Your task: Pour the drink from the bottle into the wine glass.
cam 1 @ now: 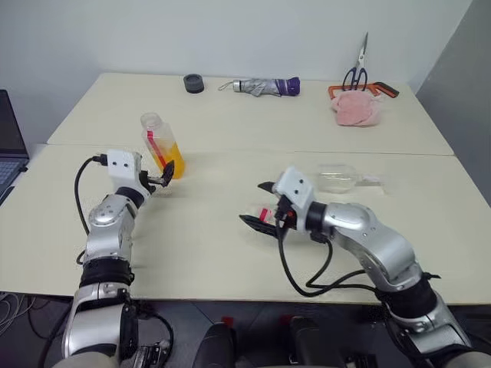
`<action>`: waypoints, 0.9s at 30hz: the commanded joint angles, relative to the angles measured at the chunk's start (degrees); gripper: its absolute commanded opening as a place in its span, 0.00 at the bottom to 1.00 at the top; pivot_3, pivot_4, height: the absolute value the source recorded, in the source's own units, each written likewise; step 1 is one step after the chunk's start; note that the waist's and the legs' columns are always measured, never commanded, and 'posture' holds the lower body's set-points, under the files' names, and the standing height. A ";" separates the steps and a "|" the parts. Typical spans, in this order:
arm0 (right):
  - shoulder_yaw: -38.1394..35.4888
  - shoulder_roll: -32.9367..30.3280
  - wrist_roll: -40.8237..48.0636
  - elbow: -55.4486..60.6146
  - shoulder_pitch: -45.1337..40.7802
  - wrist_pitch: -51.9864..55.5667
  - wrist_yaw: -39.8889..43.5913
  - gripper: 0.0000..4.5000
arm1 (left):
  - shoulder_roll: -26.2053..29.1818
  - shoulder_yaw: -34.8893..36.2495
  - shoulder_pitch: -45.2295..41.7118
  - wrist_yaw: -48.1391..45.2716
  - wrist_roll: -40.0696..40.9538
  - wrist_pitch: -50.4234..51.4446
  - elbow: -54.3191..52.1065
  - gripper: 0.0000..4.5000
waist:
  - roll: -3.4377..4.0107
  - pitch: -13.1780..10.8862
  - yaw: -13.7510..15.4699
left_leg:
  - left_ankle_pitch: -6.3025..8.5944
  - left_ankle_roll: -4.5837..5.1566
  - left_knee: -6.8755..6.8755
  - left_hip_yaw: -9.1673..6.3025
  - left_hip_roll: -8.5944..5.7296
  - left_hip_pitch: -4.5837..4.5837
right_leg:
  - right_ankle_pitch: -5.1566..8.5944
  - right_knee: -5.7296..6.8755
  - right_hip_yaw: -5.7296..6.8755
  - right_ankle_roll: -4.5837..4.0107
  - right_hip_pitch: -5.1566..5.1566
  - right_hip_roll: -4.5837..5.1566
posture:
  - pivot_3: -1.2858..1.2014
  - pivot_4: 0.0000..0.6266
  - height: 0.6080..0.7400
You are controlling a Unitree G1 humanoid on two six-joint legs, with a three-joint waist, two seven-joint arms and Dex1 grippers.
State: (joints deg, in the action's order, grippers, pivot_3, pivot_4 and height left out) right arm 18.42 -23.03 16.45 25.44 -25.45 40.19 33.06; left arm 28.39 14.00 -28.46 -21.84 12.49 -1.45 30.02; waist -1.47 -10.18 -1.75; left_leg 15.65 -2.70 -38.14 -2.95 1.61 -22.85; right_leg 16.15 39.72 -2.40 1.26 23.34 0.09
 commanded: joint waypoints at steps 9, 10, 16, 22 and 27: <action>-10.26 -6.98 -5.81 9.03 15.39 -12.22 -3.27 0.98 | 1.87 -0.14 19.01 -4.31 1.99 6.12 -26.67 1.00 | 0.00 0.00 0.03 | 0.00 0.00 0.05 0.02 0.02 0.05 | 0.01 -0.09 0.01 0.02 -0.09 0.02 | 0.52 0.24 1.00; -11.16 -7.42 -7.57 9.09 16.81 -13.69 -4.49 0.98 | 1.99 -0.92 19.99 -5.74 2.38 6.69 -28.78 1.00 | -0.01 0.00 0.06 | 0.00 0.00 0.05 0.05 0.02 0.05 | 0.02 -0.09 0.01 0.02 -0.09 0.02 | 0.52 0.24 1.00; -12.78 -12.52 -21.02 6.34 23.37 -25.45 -9.68 0.98 | 2.65 -6.41 18.92 -14.64 6.03 12.04 -36.55 1.00 | -0.01 0.01 0.33 | -0.01 -0.01 0.04 0.17 -0.07 0.05 | 0.02 -0.14 0.03 0.04 -0.15 0.00 | 0.52 0.24 1.00; -12.56 -17.88 -38.47 -0.63 27.30 -28.98 -17.56 0.98 | 7.79 -13.97 13.91 -30.88 9.48 16.02 -38.25 1.00 | 0.01 0.00 -0.05 | -0.01 -0.02 0.10 0.24 -0.07 0.09 | 0.03 -0.21 0.00 0.02 -0.15 -0.15 | 0.52 0.24 1.00; -12.05 -17.71 -48.13 -8.37 21.81 -29.76 -23.76 0.98 | 8.08 -17.40 8.11 -37.79 8.98 14.76 -35.65 1.00 | 0.01 -0.01 -0.24 | -0.01 -0.02 0.11 0.43 0.03 0.23 | 0.04 -0.14 -0.18 0.01 -0.14 -0.33 | 0.52 0.24 1.00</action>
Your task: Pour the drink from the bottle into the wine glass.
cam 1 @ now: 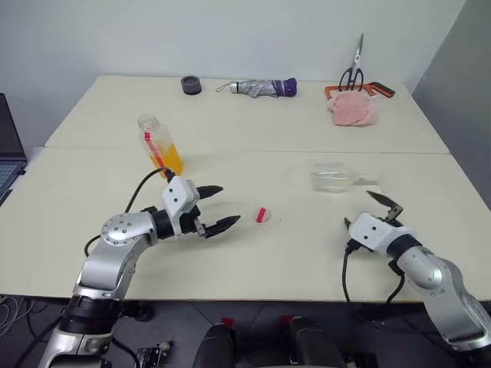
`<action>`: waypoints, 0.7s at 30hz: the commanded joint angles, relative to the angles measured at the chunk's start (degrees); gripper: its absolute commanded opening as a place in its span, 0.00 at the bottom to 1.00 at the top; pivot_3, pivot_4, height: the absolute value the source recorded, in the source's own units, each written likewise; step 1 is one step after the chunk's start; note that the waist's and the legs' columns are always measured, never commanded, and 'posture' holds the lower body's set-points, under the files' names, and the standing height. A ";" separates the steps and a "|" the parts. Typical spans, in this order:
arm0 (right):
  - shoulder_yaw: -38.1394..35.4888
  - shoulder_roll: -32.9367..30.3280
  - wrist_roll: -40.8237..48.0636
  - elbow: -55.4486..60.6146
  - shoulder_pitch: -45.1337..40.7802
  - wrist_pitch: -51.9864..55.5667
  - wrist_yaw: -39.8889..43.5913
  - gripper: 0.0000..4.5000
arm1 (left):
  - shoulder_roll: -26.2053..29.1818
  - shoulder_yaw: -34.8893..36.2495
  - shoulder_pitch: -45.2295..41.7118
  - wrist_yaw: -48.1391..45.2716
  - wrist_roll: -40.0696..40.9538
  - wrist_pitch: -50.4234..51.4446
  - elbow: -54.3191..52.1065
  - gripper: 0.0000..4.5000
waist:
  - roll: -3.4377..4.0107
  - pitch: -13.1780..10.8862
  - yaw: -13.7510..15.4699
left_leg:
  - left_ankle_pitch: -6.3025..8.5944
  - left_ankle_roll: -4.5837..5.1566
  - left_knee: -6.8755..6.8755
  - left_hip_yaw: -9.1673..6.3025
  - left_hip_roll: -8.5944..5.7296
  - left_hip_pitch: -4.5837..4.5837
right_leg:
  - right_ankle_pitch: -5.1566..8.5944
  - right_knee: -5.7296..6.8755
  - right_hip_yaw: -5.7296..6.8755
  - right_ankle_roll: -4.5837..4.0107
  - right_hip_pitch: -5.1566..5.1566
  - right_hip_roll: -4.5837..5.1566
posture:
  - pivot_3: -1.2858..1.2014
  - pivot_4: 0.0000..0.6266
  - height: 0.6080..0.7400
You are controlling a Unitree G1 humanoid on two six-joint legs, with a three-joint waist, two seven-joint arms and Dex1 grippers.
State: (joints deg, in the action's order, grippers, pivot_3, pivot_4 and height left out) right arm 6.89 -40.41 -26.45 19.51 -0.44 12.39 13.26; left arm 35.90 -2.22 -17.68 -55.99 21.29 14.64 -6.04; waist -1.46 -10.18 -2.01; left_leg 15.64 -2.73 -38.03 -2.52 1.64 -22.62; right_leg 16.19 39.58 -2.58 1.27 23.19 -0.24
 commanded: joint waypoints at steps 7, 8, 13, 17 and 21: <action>2.48 0.38 -12.46 -16.35 -13.37 -5.26 -8.57 0.98 | -2.66 -5.19 -9.22 -7.31 -1.83 -3.96 5.15 1.00 | 0.00 0.00 0.20 | 0.00 0.00 -0.02 0.01 -0.03 -0.09 | -0.01 -0.04 -0.02 -0.02 0.01 0.00 | 0.52 0.24 1.00; 3.29 0.15 -13.59 -18.68 -14.82 -5.78 -8.90 0.98 | -3.22 -5.43 -9.70 -7.49 -1.91 -4.13 5.64 1.00 | 0.00 0.00 0.18 | 0.00 0.00 -0.02 0.02 -0.02 -0.09 | -0.01 -0.05 -0.02 -0.03 0.01 0.01 | 0.52 0.24 1.00; 6.14 -1.20 -17.22 -26.53 -18.09 -7.88 -9.15 0.98 | -4.48 -5.33 -9.99 -8.36 -2.57 -5.97 7.86 1.00 | 0.00 0.00 0.20 | 0.00 0.01 -0.01 0.05 -0.02 -0.11 | 0.00 -0.05 -0.04 -0.06 0.04 0.03 | 0.52 0.24 1.00; 7.02 -1.06 -18.76 -30.23 -19.82 -9.20 -10.18 0.98 | -4.79 -5.19 -9.53 -9.03 -2.92 -7.79 9.64 1.00 | 0.00 0.00 0.19 | 0.00 0.01 -0.01 0.04 -0.03 -0.11 | 0.01 -0.05 -0.03 -0.08 0.04 0.05 | 0.52 0.24 1.00; 8.34 0.14 -19.97 -35.17 -23.45 -9.99 -11.72 0.98 | -5.19 -5.31 -9.23 -9.60 -3.40 -9.98 11.99 1.00 | 0.00 0.00 0.12 | 0.00 0.01 -0.03 0.07 -0.03 -0.09 | 0.01 -0.03 -0.05 -0.07 0.04 0.06 | 0.52 0.24 1.00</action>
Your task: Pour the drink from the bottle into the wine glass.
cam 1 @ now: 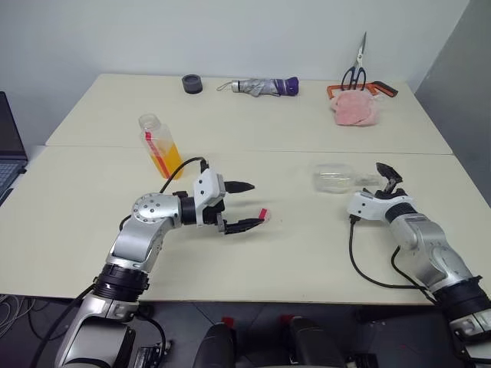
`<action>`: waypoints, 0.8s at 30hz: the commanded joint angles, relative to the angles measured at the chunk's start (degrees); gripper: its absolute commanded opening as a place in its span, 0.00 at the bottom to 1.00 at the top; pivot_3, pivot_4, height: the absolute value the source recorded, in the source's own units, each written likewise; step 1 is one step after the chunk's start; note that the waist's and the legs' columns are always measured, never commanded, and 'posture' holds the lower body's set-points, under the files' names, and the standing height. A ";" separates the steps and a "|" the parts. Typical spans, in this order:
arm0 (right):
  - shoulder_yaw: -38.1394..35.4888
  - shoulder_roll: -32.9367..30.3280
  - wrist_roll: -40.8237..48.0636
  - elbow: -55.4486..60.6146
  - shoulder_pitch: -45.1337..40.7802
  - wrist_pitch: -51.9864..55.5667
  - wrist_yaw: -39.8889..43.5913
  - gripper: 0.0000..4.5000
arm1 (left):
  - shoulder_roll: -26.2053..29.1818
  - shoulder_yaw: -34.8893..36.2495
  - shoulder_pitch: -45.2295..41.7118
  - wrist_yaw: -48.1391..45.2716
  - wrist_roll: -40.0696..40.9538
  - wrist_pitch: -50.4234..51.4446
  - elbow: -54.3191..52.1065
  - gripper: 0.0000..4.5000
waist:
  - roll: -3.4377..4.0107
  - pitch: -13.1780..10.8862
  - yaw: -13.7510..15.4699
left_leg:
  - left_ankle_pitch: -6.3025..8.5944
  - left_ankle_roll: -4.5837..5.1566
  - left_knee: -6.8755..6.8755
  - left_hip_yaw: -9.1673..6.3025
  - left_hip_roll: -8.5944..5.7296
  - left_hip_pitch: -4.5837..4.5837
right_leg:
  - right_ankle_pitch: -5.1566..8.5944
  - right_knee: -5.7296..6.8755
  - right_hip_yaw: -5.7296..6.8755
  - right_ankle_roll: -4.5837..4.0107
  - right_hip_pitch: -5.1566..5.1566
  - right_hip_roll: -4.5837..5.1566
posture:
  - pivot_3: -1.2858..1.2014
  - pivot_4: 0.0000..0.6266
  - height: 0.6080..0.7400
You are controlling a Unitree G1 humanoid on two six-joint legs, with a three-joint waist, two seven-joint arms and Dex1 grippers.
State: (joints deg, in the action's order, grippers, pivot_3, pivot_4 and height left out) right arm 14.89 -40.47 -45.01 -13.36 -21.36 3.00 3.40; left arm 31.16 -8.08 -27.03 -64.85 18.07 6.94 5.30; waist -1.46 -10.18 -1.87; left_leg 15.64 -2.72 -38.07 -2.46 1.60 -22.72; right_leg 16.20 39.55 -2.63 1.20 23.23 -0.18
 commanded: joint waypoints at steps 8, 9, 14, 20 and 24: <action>2.93 2.43 -2.59 -10.28 -7.42 -1.74 -3.74 0.69 | -1.27 0.52 -0.02 -1.15 -0.88 -3.85 2.32 1.00 | 0.00 0.00 -0.03 | 0.00 0.00 -0.02 0.00 0.00 0.01 | -0.01 0.05 0.00 -0.01 0.00 0.00 | 0.52 0.24 1.00; 2.96 2.56 -2.52 -10.76 -7.54 -1.81 -3.85 0.61 | -1.27 0.57 0.05 -0.97 -0.85 -3.52 1.91 1.00 | 0.00 0.00 -0.02 | 0.00 0.00 -0.02 0.00 0.00 0.01 | -0.01 0.06 0.00 -0.01 0.00 0.01 | 0.52 0.24 1.00; 2.95 3.30 -2.05 -12.08 -8.14 -1.96 -4.43 0.21 | -1.06 0.80 0.79 0.10 -0.33 -1.02 -0.93 1.00 | 0.00 0.00 -0.03 | 0.00 0.00 -0.03 0.00 0.00 0.01 | -0.01 0.08 0.00 -0.01 0.00 0.01 | 0.52 0.24 1.00; 0.50 4.17 1.44 -5.87 -7.31 -3.67 -4.51 0.03 | -0.56 2.79 3.70 3.88 1.48 5.45 -6.56 1.00 | -0.01 0.01 -0.20 | 0.00 0.00 -0.03 0.00 0.02 0.05 | 0.00 0.15 -0.05 -0.01 0.00 0.01 | 0.52 0.24 1.00; -3.38 10.71 11.37 3.06 -5.76 -4.44 -1.17 0.03 | 0.88 5.28 7.75 6.23 2.86 9.84 -11.17 1.00 | 0.00 0.00 -0.91 | 0.00 0.00 0.00 -0.03 0.08 0.06 | 0.02 0.24 -0.07 -0.05 0.05 -0.03 | 0.52 0.24 1.00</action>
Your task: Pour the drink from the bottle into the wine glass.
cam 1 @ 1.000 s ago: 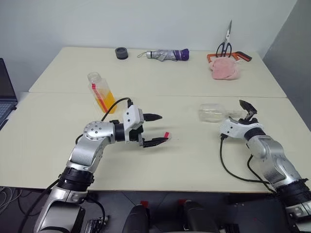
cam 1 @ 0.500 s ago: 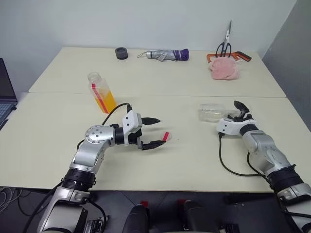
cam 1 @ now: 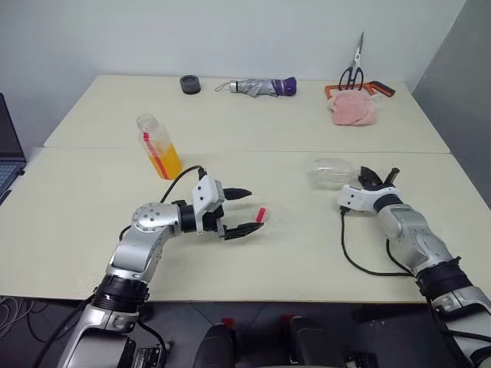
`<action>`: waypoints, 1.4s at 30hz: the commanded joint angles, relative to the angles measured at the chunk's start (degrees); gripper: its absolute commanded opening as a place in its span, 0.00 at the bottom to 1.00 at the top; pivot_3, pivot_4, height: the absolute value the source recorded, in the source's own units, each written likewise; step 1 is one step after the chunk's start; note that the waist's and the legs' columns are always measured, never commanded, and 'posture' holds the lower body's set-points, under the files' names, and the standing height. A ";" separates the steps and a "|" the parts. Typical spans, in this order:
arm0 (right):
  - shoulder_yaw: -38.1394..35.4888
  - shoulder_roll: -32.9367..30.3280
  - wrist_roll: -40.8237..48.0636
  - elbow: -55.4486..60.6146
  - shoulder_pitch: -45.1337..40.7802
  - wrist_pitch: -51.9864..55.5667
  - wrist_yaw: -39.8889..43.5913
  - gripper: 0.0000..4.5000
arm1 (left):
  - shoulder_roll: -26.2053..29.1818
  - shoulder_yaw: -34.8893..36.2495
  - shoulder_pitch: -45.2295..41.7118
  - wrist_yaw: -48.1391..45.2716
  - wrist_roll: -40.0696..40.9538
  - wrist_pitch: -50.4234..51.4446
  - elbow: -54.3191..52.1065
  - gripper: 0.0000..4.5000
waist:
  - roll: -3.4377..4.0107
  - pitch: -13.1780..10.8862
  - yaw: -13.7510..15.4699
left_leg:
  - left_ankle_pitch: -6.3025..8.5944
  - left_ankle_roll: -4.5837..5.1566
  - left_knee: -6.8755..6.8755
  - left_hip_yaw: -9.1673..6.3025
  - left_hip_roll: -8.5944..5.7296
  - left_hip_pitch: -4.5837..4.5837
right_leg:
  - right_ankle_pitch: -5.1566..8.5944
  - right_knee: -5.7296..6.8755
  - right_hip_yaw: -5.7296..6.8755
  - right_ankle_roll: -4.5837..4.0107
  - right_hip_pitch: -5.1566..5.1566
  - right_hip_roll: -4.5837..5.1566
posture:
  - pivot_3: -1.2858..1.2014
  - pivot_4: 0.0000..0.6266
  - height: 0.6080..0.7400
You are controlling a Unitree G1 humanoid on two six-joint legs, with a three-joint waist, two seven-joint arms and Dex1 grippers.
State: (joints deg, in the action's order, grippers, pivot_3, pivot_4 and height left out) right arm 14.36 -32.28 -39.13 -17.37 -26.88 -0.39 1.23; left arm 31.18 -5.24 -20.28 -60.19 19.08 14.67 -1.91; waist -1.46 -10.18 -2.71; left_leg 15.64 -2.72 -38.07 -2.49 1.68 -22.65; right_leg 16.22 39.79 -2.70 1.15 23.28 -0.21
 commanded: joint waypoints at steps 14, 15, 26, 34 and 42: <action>-7.36 34.89 36.41 -24.36 -17.81 -11.13 14.11 0.03 | 5.05 12.09 4.94 13.25 8.09 17.90 -18.22 1.00 | 0.04 -0.03 0.08 | -0.02 -0.03 -0.02 -0.35 -0.02 0.02 | 0.02 0.14 0.22 -0.04 -0.03 0.22 | 0.52 0.24 1.00; -6.99 35.04 36.27 -27.28 -18.51 -12.58 15.16 0.03 | 5.14 12.18 4.71 14.07 8.47 19.08 -19.42 1.00 | 0.04 -0.03 0.20 | -0.02 -0.03 -0.01 -0.35 -0.01 0.02 | 0.02 0.13 0.23 -0.04 -0.03 0.26 | 0.52 0.24 1.00; -5.64 30.84 35.46 -27.91 -11.41 -15.12 21.86 0.03 | 6.07 13.18 5.33 16.36 9.62 21.23 -21.09 1.00 | 0.06 -0.01 0.40 | -0.02 -0.04 0.02 -0.36 -0.07 0.12 | 0.02 0.13 0.18 -0.04 -0.09 0.29 | 0.52 0.24 1.00; -7.52 32.84 38.74 -29.74 -15.12 -13.97 24.92 0.03 | 7.64 15.93 7.00 15.97 9.24 19.25 -19.10 1.00 | 0.06 0.01 0.34 | -0.02 -0.04 0.02 -0.33 -0.09 0.20 | 0.03 0.14 0.15 -0.04 -0.14 0.27 | 0.52 0.24 1.00; -9.83 36.91 41.29 -37.93 -22.39 -16.41 27.82 0.03 | 8.41 18.46 6.92 15.66 9.16 16.95 -16.49 1.00 | 0.09 -0.01 -0.76 | -0.02 -0.05 0.09 -0.34 -0.01 0.25 | 0.04 0.17 0.13 -0.08 -0.08 0.12 | 0.52 0.24 1.00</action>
State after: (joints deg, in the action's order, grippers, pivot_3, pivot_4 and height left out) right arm 4.62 3.66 1.52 -54.14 -47.92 -15.87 27.93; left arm 38.79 11.61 -13.06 -44.44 27.93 33.12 -17.50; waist -1.37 -10.19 -3.47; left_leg 15.62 -2.77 -37.97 -2.82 1.68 -22.40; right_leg 16.27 39.97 -2.56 1.05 23.20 -0.09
